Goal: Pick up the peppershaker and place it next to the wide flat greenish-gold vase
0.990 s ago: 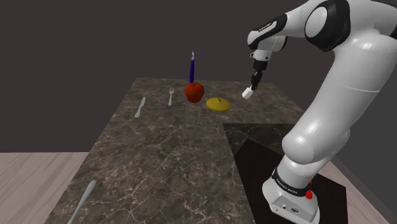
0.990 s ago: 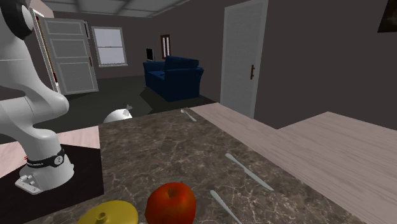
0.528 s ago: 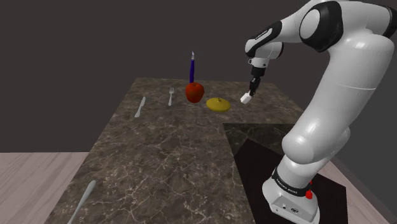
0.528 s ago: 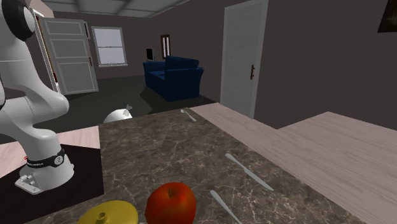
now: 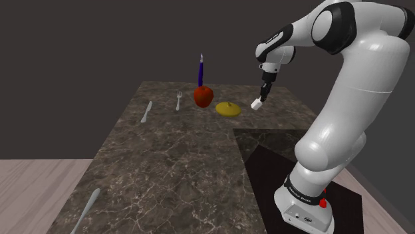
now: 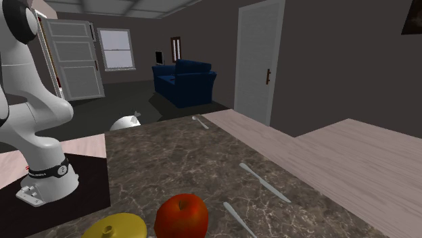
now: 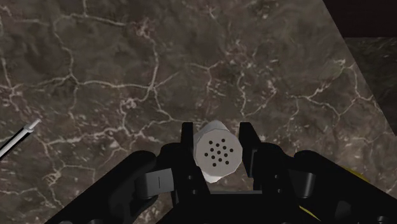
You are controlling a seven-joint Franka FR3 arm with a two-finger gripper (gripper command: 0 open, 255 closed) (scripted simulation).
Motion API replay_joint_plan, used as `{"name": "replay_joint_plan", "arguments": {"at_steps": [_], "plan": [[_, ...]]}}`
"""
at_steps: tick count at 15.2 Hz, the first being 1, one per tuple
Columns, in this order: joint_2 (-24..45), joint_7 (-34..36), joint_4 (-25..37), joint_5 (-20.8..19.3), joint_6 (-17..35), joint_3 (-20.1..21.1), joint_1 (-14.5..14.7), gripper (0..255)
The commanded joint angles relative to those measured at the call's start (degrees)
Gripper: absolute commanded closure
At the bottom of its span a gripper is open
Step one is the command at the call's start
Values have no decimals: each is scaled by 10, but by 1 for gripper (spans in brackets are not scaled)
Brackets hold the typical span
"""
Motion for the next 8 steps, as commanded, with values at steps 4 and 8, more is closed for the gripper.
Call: {"name": "replay_joint_plan", "arguments": {"at_steps": [4,8], "plan": [[0,0,0,0,0,0,0,0],[-6,2,14,-3,-19,0,0,0]]}}
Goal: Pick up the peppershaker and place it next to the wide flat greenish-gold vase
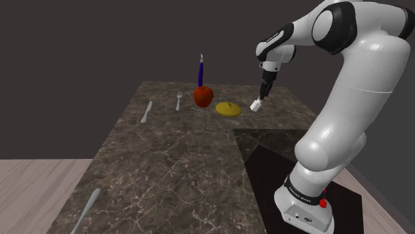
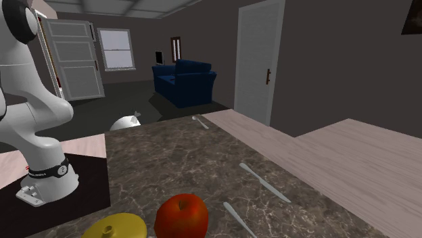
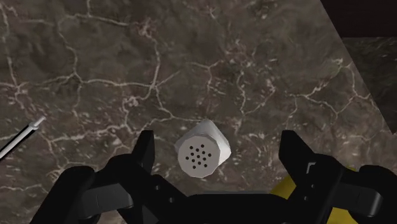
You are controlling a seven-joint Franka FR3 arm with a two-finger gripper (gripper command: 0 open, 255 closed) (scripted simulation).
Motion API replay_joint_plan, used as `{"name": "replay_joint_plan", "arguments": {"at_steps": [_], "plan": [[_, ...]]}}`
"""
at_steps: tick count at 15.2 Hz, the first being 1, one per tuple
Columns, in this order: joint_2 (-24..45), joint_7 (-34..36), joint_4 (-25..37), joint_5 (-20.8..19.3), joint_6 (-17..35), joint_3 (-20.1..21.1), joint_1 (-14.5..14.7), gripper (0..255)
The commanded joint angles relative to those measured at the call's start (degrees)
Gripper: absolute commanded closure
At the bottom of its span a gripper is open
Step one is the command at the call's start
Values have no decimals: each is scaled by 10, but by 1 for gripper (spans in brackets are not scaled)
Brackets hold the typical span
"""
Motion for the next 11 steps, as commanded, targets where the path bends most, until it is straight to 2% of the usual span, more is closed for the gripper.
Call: {"name": "replay_joint_plan", "arguments": {"at_steps": [1,3,11], "plan": [[-8,4,21,-5,-29,0,1,0],[-15,7,49,-8,-62,-1,1,0],[-15,7,49,-8,-62,-1,1,0]]}}
